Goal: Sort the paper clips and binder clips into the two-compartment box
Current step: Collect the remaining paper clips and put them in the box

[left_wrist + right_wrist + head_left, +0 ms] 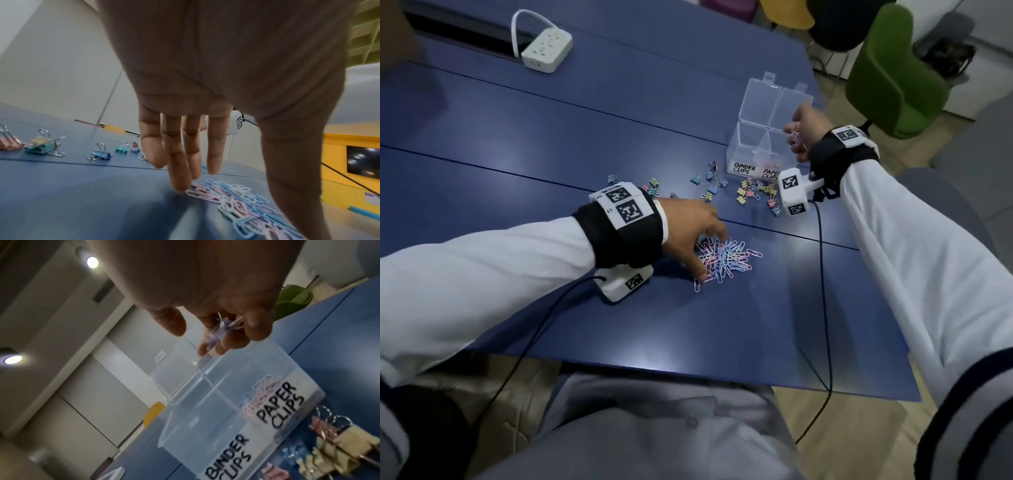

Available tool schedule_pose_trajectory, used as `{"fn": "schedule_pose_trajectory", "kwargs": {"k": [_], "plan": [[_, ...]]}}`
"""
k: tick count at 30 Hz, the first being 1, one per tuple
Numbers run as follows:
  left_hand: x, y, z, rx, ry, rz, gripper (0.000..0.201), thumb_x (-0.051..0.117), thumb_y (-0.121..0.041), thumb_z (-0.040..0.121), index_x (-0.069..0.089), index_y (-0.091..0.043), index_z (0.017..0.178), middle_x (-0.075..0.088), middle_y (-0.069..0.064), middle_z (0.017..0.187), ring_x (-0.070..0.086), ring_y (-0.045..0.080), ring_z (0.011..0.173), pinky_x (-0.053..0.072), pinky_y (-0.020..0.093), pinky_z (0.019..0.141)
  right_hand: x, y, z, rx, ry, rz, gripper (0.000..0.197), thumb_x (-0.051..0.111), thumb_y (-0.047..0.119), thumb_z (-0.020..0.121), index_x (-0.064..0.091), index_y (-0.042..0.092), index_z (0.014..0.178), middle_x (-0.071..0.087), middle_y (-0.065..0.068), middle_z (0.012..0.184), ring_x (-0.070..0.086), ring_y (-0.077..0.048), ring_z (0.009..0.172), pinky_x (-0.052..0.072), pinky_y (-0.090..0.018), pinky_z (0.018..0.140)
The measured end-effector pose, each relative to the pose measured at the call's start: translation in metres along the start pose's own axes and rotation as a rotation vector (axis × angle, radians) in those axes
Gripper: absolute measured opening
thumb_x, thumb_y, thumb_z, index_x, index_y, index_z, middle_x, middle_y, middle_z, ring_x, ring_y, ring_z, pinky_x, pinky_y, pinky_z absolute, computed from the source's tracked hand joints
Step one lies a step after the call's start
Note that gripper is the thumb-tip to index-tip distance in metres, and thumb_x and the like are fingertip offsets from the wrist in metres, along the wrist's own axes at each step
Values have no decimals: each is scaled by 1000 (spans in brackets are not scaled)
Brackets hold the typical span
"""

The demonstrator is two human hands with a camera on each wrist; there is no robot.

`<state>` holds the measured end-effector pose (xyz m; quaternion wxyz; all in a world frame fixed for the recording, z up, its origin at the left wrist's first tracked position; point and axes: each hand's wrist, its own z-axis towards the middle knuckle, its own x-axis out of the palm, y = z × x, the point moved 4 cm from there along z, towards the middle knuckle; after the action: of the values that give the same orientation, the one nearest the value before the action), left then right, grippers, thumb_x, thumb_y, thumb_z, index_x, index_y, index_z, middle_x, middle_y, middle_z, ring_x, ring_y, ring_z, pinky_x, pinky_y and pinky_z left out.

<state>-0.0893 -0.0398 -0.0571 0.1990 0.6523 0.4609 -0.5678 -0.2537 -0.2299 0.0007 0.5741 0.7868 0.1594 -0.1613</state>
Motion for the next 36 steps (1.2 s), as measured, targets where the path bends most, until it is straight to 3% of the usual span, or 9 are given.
{"fn": "schedule_pose_trajectory", "kwargs": {"k": [4, 6, 9, 13, 16, 19, 27, 32, 36], "plan": [[2, 2, 1, 13, 4, -10, 80, 78, -58, 64, 50, -31, 134, 52, -1, 119, 41, 6, 87, 38, 22, 78, -1, -1, 9, -27, 13, -95, 15, 40, 26, 90, 49, 15, 93, 57, -7, 114, 52, -20, 74, 47, -29, 63], [1, 2, 1, 11, 2, -12, 79, 78, -57, 64, 51, -31, 134, 52, -1, 118, 42, 6, 86, 41, 23, 80, -3, -4, 13, 1, 25, -148, 34, 46, 35, 86, 52, 19, 115, 51, -9, 129, 51, -23, 91, 49, -36, 71], [1, 1, 1, 4, 6, -13, 79, 79, -56, 64, 50, -31, 133, 52, -2, 118, 42, 6, 88, 42, 23, 79, -6, -4, 12, -11, 29, -165, 58, 48, 34, 83, 44, 14, 138, 49, -8, 126, 51, -24, 99, 51, -36, 67], [2, 0, 0, -9, 17, 8, 80, 79, -57, 63, 50, -33, 133, 50, -4, 121, 41, 5, 89, 45, 26, 82, -4, -11, 9, -73, 53, -271, 53, 56, 22, 79, 54, 7, 130, 58, -14, 128, 60, -22, 91, 56, -31, 62], [0, -2, 1, -24, 24, 32, 78, 79, -56, 63, 50, -34, 132, 50, -3, 120, 42, 6, 89, 49, 30, 83, -2, -13, -4, -180, 80, -410, 37, 56, 7, 84, 62, 1, 120, 64, -11, 107, 65, -23, 84, 59, -34, 75], [-1, -4, 2, -38, 38, 50, 77, 79, -56, 63, 50, -35, 132, 50, -4, 120, 42, 7, 88, 51, 33, 83, -7, -18, -10, -271, 82, -516, 39, 51, -5, 84, 67, 8, 117, 65, -5, 105, 70, -28, 82, 58, -40, 85], [-1, -9, -2, -52, 35, 67, 72, 77, -54, 67, 52, -34, 131, 50, -3, 121, 55, 14, 105, 49, 30, 86, -14, -23, -27, -388, 77, -685, 33, 64, 4, 86, 69, 18, 116, 70, -3, 112, 68, -17, 89, 52, -29, 92], [1, -9, -6, -44, 18, 47, 67, 74, -55, 70, 53, -34, 130, 52, -4, 121, 58, 13, 104, 50, 30, 86, -19, -25, -41, -464, 11, -676, 37, 67, 12, 84, 67, 24, 120, 68, -4, 119, 64, -16, 106, 46, -28, 100], [0, -8, -18, -44, 10, -14, 64, 73, -56, 72, 55, -32, 128, 55, -5, 120, 61, 11, 99, 51, 35, 88, -30, -22, -74, -676, -102, -637, 33, 65, 18, 83, 69, 25, 115, 69, -5, 112, 64, -17, 103, 44, -25, 96]]}}
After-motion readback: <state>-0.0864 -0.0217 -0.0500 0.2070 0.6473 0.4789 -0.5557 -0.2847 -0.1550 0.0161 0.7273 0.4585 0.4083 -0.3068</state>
